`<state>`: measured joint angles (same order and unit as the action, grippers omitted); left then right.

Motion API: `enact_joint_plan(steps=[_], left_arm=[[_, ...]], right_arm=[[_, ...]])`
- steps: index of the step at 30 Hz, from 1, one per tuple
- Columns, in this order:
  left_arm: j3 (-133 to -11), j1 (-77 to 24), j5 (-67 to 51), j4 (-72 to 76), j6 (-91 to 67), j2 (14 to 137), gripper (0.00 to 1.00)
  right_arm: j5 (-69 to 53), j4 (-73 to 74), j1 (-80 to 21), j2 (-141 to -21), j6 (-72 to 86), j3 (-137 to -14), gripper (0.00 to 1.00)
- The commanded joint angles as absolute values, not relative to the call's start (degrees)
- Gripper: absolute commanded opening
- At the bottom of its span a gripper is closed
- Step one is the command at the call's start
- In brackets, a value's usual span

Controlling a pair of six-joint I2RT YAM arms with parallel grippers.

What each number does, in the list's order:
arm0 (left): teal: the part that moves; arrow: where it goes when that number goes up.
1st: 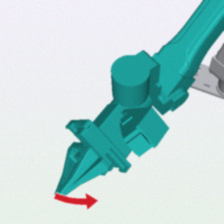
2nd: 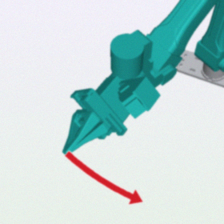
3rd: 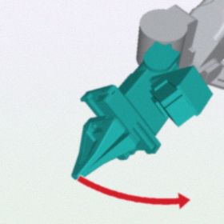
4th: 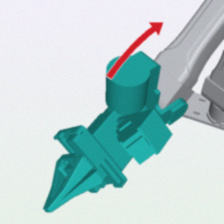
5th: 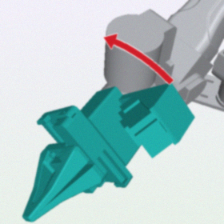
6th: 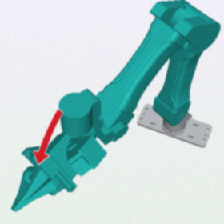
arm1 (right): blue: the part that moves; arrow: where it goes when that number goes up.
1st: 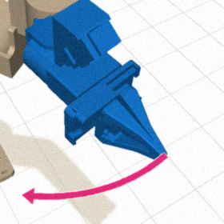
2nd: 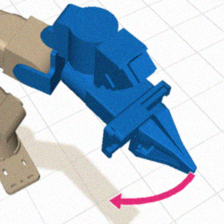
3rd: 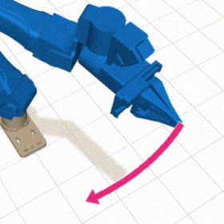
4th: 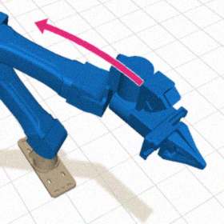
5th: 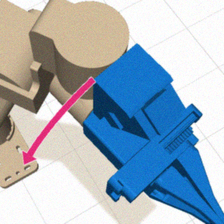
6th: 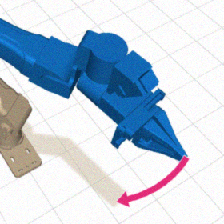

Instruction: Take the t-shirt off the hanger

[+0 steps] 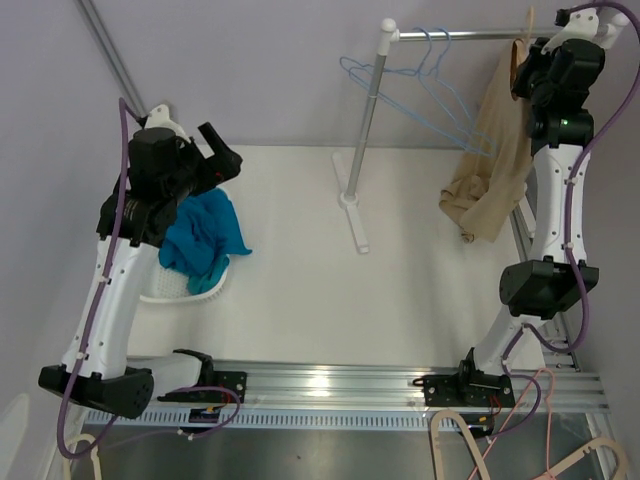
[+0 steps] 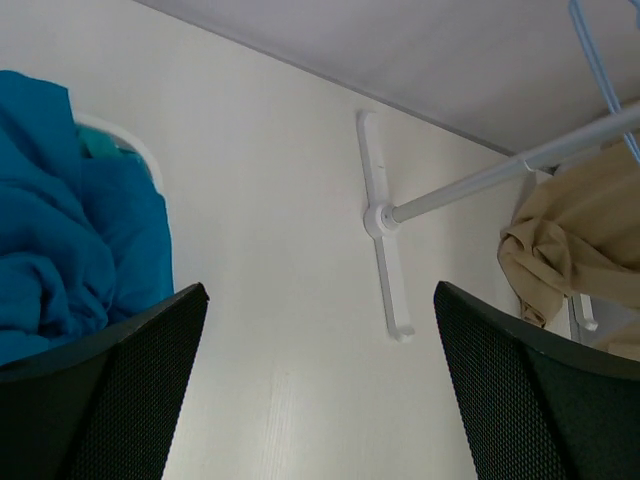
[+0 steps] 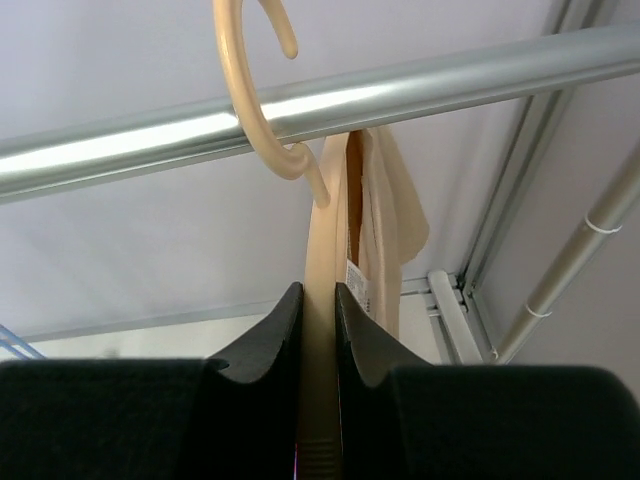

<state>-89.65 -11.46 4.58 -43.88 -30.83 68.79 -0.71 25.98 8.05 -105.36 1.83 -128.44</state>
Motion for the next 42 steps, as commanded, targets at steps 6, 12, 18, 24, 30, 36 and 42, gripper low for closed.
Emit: enact_joint_plan(steps=[6,12,18,24,30,36,42], left_arm=[[-92.2,-17.83,2.82,-40.17,-24.8,67.68,0.99],[-92.99,-29.17,10.54,-38.06,-17.06,67.5,0.99],[-90.18,-38.92,8.89,-32.88,-13.28,67.06,1.0],[-81.24,-45.69,0.46,-23.05,-13.45,65.57,0.99],[-64.81,-55.62,-11.05,-0.76,-4.76,61.88,1.0],[-57.57,-64.94,-11.6,15.52,4.74,66.25,0.99],[-59.49,-70.22,-10.63,22.41,6.94,72.15,1.0]], right_arm=[[-0.09,19.24,6.24,-94.23,-0.71,-125.61,0.0],[10.23,20.02,4.13,-86.93,2.36,-118.48,0.0],[22.39,30.49,2.55,-83.51,11.59,-117.09,0.0],[35.86,33.99,-1.93,-74.36,22.92,-101.62,0.0],[37.43,44.45,-5.53,-71.55,36.71,-96.95,0.0],[37.35,48.15,-10.28,-69.52,40.86,-94.74,0.0],[40.51,50.97,-15.64,-67.59,43.77,-94.83,0.0]])
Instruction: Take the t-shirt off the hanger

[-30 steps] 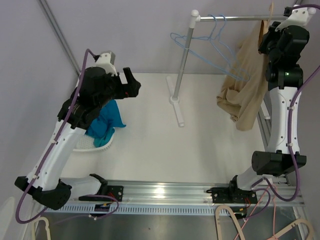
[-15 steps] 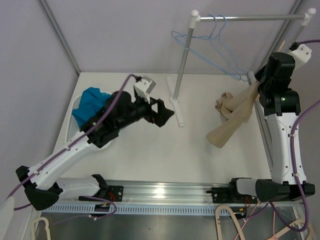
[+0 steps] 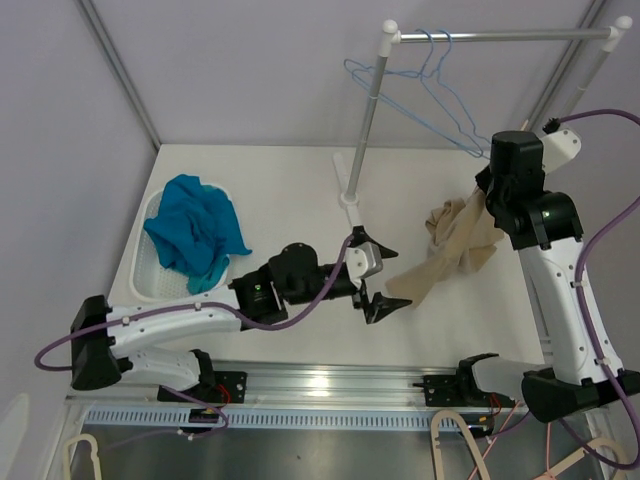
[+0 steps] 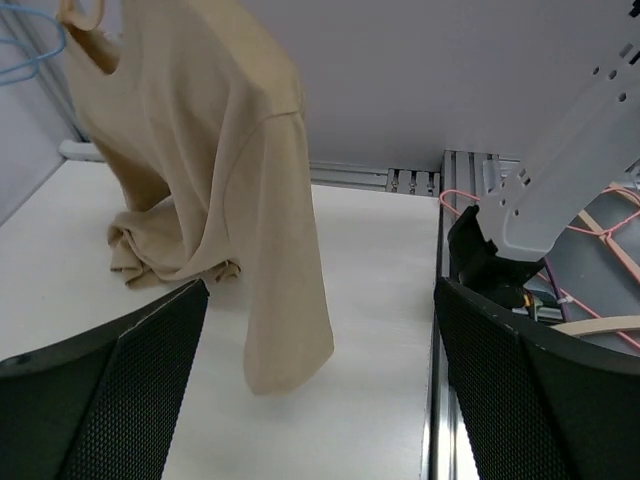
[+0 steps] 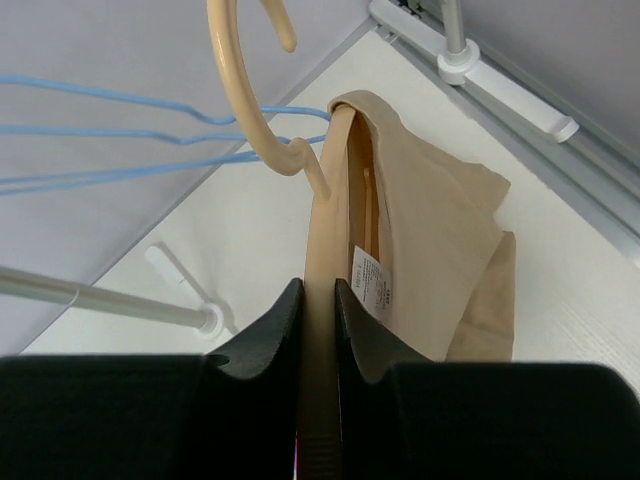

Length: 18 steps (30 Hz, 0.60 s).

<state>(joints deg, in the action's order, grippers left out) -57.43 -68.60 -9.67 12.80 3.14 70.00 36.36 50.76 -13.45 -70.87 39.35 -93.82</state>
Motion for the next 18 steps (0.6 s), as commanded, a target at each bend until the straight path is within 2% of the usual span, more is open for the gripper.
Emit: enact_joint_plan(steps=[1,9,12,13,14,15,16,18], left_arm=[[-61.33,-70.66,-10.46,22.24,7.2,74.68,1.0],[-71.27,-73.56,-10.64,19.34,8.09,85.69,0.99],[-74.51,-74.0,-7.48,16.81,7.47,88.32,0.89],[-75.49,-74.09,-7.56,15.22,7.12,88.77,0.79],[-78.02,-74.09,-7.56,13.64,6.6,89.55,0.57],[-78.83,-74.09,-7.56,11.19,6.16,89.82,0.46],[-79.53,-74.09,-7.99,10.21,5.89,90.0,0.24],[-79.89,-74.44,-8.43,8.27,5.63,89.74,0.09]], right_arm=[[41.04,51.15,-17.47,-66.98,44.12,-94.83,0.0],[40.69,51.77,-21.18,-64.07,45.26,-94.57,0.0],[38.59,50.89,-21.53,-63.46,43.6,-94.75,0.0],[38.15,51.06,-21.53,-63.46,43.51,-94.92,0.0],[37.97,51.33,-21.62,-63.46,43.51,-95.01,0.0],[38.14,51.24,-21.53,-63.28,43.42,-95.1,0.0],[38.41,51.33,-21.53,-63.28,43.16,-95.1,0.0],[39.28,50.89,-21.53,-63.46,42.81,-95.1,0.0]])
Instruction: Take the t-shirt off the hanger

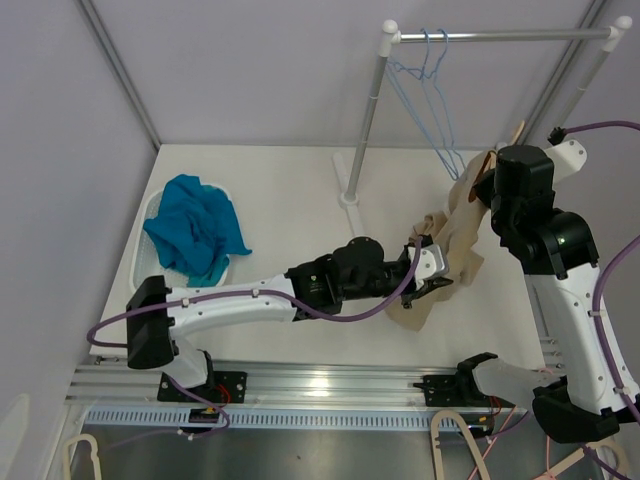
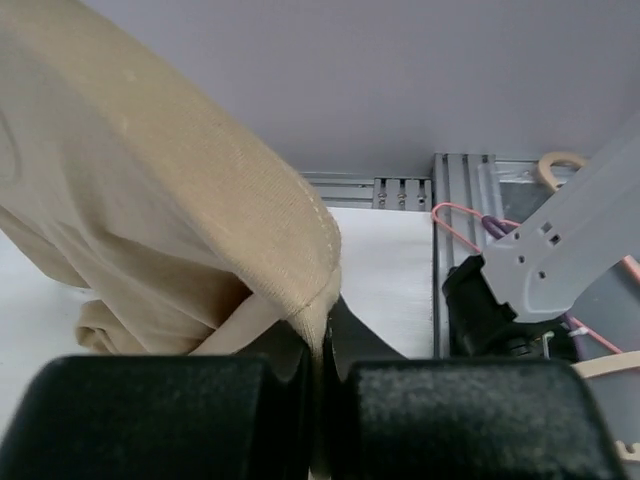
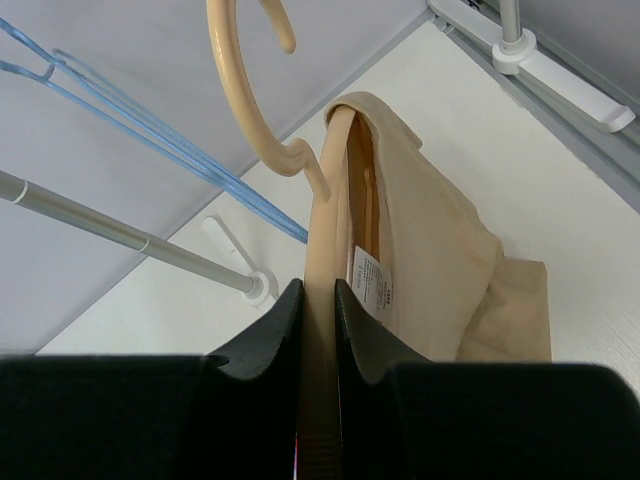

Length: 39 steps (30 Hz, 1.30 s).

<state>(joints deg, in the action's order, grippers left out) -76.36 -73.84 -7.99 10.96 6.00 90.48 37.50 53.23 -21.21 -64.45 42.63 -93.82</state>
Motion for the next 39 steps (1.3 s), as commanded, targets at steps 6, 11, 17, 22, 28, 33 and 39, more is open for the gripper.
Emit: enact_joint_plan(steps=[6,11,17,22,28,33,39], left_arm=[[-77.35,-80.93,-12.83,6.59,7.03,84.73,0.01],[-71.56,-89.11,-22.83,8.24,7.21,83.49,0.01],[-62.15,-91.49,-21.89,14.92,3.43,87.53,0.01],[-63.0,-88.09,-0.85,14.61,1.26,90.7,0.01],[-78.91,-77.98,3.94,-1.39,-10.96,93.61,0.01],[-81.48,-69.2,2.31,-8.25,-21.07,95.36,0.01],[-72.35,-65.83,-6.5,-3.61,-23.64,91.42,0.01]], right_arm=[[42.71,50.62,-21.1,-65.91,40.78,-95.62,0.0],[41.75,50.97,-19.08,-68.02,39.91,-95.8,0.0],[37.99,54.39,-16.61,-70.57,38.59,-98.26,0.0],[22.36,60.28,-14.5,-73.12,34.03,-103.7,0.0],[12.39,62.94,-14.85,-71.64,29.01,-104.17,0.0],[11.51,56.19,-14.94,-63.39,23.74,-100.2,0.0],[11.43,47.22,-14.68,-61.08,16.28,-96.79,0.0]])
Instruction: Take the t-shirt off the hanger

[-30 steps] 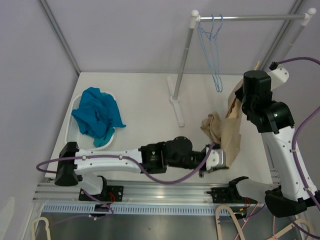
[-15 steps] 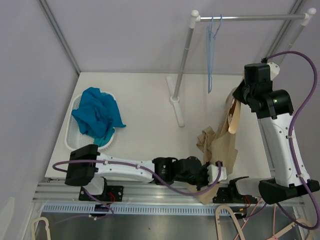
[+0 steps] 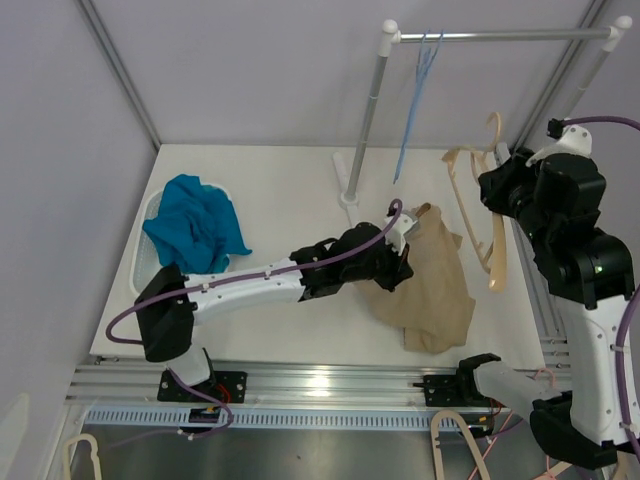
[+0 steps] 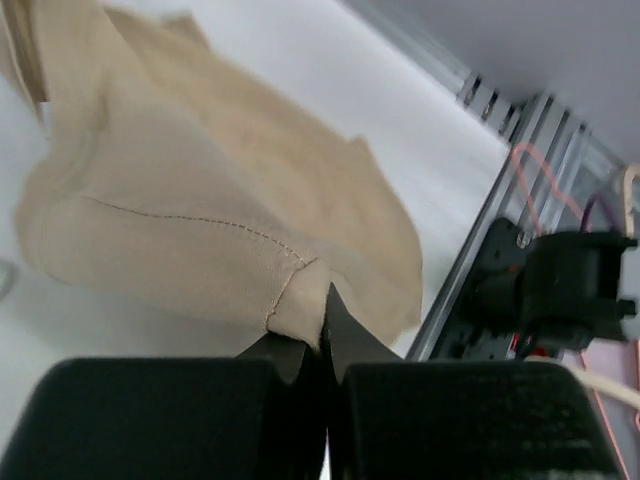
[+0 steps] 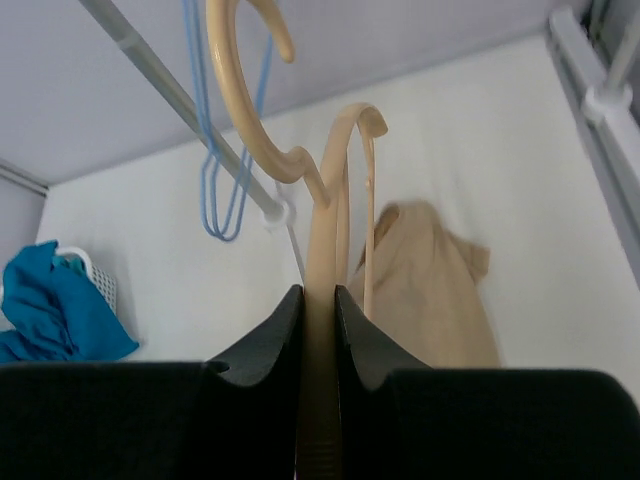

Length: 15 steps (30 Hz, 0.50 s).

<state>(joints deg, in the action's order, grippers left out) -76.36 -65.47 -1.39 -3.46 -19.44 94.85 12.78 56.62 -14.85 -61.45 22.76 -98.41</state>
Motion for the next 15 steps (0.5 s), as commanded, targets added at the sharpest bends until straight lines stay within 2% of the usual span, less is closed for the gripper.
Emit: enact_joint_plan(steps=[1,4,10,12,15], left_arm=[[-71.46,-65.83,-7.46,-3.08,-23.82,90.45,0.01],[-69.08,-65.83,-10.63,-4.21,-23.64,85.97,0.01],[-78.45,-63.91,-9.33,-18.44,-22.76,75.51,0.01],[-81.11,-61.19,-10.97,-21.17,-24.25,73.75,0.01],[-86.56,-51.35,-21.07,-21.36,-27.58,72.6,0.01]], right_arm=[[11.25,43.28,-14.59,-61.17,15.39,-95.98,0.0],[11.25,37.64,-14.41,-63.71,13.1,-95.01,0.0],[9.93,29.03,-12.92,-73.11,9.76,-99.39,0.0],[10.11,26.64,-11.52,-75.22,10.02,-100.45,0.0],[10.29,20.67,-9.59,-77.78,11.95,-100.81,0.0]])
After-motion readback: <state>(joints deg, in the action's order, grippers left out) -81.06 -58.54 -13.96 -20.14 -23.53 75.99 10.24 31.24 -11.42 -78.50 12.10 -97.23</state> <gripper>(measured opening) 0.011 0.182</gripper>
